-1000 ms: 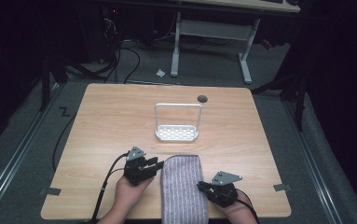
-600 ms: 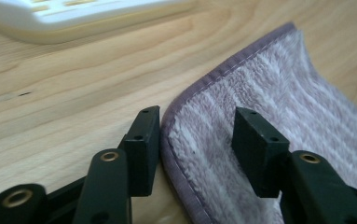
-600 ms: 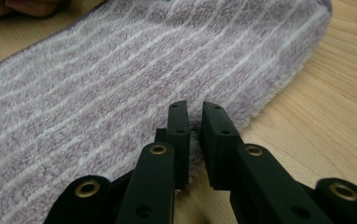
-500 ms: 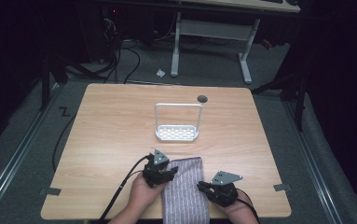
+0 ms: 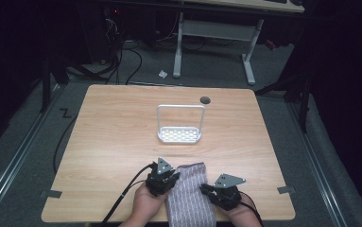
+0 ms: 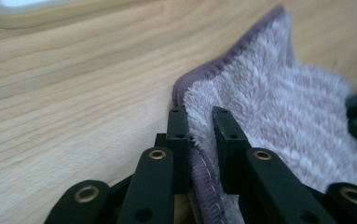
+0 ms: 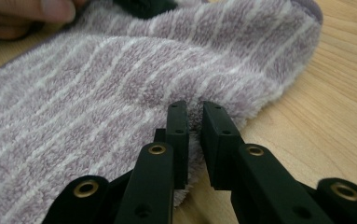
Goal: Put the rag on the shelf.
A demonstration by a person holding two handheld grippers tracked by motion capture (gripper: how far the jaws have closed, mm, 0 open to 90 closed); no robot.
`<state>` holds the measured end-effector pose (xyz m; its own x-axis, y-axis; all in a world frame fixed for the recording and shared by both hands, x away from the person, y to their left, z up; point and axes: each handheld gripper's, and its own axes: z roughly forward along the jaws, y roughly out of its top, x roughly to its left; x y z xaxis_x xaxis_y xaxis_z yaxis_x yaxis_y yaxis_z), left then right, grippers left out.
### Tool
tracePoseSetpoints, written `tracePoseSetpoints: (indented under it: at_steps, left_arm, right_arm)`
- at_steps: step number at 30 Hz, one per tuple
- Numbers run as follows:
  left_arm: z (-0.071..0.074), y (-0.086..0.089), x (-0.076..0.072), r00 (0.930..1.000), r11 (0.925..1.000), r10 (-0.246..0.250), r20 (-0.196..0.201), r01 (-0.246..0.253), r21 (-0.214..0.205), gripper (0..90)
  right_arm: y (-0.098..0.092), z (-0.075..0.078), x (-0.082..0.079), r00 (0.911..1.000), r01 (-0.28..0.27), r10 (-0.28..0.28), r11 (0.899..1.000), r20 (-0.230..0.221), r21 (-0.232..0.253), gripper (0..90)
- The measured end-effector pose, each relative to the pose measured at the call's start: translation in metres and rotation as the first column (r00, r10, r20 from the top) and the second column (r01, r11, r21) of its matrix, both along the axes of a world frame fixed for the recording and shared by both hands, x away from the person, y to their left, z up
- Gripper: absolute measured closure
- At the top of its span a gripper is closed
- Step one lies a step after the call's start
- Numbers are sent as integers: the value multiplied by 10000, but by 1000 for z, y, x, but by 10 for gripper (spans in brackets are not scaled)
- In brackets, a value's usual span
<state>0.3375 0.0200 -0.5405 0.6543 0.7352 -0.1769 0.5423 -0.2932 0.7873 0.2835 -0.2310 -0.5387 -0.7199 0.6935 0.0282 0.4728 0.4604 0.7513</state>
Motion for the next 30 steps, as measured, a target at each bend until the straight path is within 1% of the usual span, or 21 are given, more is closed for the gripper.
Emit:
tracePoseSetpoints:
  at_steps: [1,3,6,8,10,12,13,14,15,18,20,21,22,23,24,25,26,27,28,29,30]
  left_arm:
    - [1,4,1,9997,9996,185,136,-182,-224,791]
    - [4,10,2,9983,9987,406,419,-392,-335,793]
    - [7,16,4,9965,9960,650,517,-617,-641,795]
    - [7,15,5,9969,9961,653,447,-625,-619,794]
    - [6,16,6,9973,9968,592,436,-567,-569,794]
    - [5,16,6,9978,9973,539,384,-519,-512,793]
    - [5,16,7,9980,9974,517,371,-497,-528,792]
    - [4,15,7,9982,9975,486,349,-467,-535,792]
    - [4,15,7,9982,9976,480,348,-461,-521,790]
    - [3,14,6,9982,9974,493,347,-474,-543,786]
    - [3,13,5,9983,9975,459,349,-440,-544,784]
    - [3,13,5,9983,9977,456,365,-436,-525,782]
    - [3,13,5,9983,9975,470,354,-450,-539,782]
    - [3,14,6,9982,9973,491,348,-471,-557,783]
    - [3,14,5,9980,9972,518,350,-499,-549,784]
    - [3,14,5,9980,9972,538,344,-519,-541,785]
    - [2,15,5,9981,9972,523,313,-505,-551,787]
    - [2,15,5,9983,9972,509,295,-492,-564,787]
    - [2,15,5,9982,9972,509,304,-491,-571,787]
    - [2,14,5,9979,9969,576,307,-558,-547,786]
    - [2,14,5,9978,9970,598,299,-583,-510,785]
  right_arm:
    - [0,0,-1,10000,28,-28,10000,29,-90,815]
    - [1,1,-5,10000,66,-66,9999,23,-144,812]
    - [4,2,-9,10000,-16,15,9998,-68,-180,806]
    - [6,4,-10,9999,-19,18,10000,-100,-50,784]
    - [7,10,-8,9998,127,-130,9997,148,193,732]
    - [8,17,3,9972,597,-609,9978,443,300,664]
    - [8,20,10,9931,992,-1007,9947,597,281,643]
    - [7,22,18,9886,1346,-1369,9901,626,397,590]
    - [7,22,29,9834,1690,-1718,9844,583,495,546]
    - [12,20,49,9759,2116,-2142,9756,413,588,462]
    - [19,17,58,9705,2350,-2379,9698,390,659,445]
    - [22,16,62,9705,2380,-2404,9677,207,828,437]
    - [25,14,66,9704,2396,-2412,9675,99,812,458]
    - [28,12,68,9693,2440,-2455,9676,159,648,499]
    - [29,10,69,9645,2617,-2623,9649,307,219,558]
    - [29,7,71,9586,2840,-2836,9587,241,-159,576]
    - [26,5,73,9537,3008,-3006,9533,109,-267,581]
    - [19,4,74,9497,3127,-3128,9498,-109,-112,603]
    - [15,4,74,9480,3179,-3180,9481,-166,-49,604]
    - [11,5,73,9435,3312,-3312,9436,-142,-2,615]
    - [6,6,71,9361,3517,-3517,9361,95,58,652]
